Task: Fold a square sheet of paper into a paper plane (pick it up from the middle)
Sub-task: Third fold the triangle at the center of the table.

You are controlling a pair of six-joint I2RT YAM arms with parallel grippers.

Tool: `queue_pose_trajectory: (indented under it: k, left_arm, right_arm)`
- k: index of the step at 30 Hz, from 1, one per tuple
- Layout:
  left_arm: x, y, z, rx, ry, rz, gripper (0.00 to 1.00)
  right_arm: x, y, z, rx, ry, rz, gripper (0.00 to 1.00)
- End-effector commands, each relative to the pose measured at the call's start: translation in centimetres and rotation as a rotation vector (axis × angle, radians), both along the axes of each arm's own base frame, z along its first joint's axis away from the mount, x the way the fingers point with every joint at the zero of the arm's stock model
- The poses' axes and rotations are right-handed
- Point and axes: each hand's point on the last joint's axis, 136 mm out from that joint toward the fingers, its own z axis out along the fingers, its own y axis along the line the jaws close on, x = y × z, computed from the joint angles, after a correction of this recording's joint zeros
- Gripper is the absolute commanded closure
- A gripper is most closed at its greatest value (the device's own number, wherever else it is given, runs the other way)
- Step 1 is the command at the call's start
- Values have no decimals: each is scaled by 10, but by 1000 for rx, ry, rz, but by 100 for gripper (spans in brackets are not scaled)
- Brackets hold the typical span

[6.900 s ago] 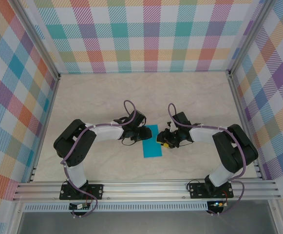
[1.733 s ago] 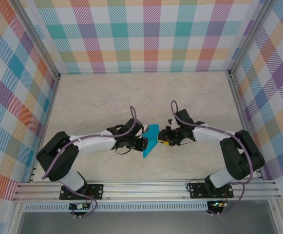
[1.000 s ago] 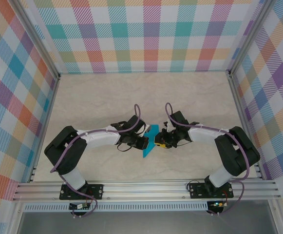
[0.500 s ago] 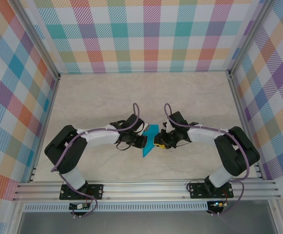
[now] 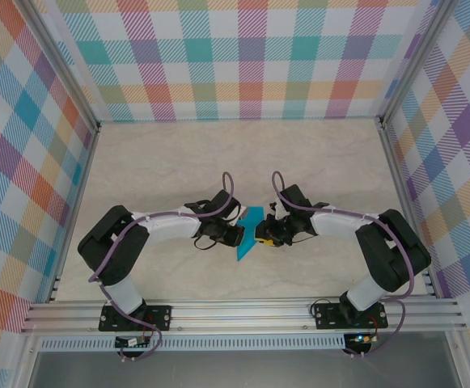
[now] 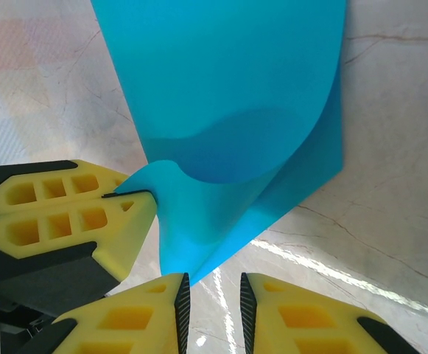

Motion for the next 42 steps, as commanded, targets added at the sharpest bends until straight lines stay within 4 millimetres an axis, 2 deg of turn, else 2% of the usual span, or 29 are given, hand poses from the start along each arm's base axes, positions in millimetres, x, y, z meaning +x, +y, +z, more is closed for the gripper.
queue_pose_trajectory:
  k: [1, 6, 25, 34, 38, 42]
  left_arm:
    - [8, 2, 1, 12, -10, 12, 96]
    - [11, -1, 3, 6, -18, 9, 96]
    - [6, 7, -11, 45, 7, 11, 96]
    - [5, 8, -13, 50, 11, 10, 96]
    - [4, 8, -13, 51, 13, 10, 96]
    - [4, 9, -13, 54, 12, 10, 96]
  right_arm:
    - [5, 7, 4, 8, -15, 8, 73]
    - [4, 7, 3, 8, -11, 12, 73]
    - [2, 11, 3, 15, -11, 24, 73]
    - [0, 41, 15, 107, -34, 64, 85]
    - [-1, 51, 8, 109, -20, 61, 91]
    - [-3, 52, -3, 100, -6, 37, 92]
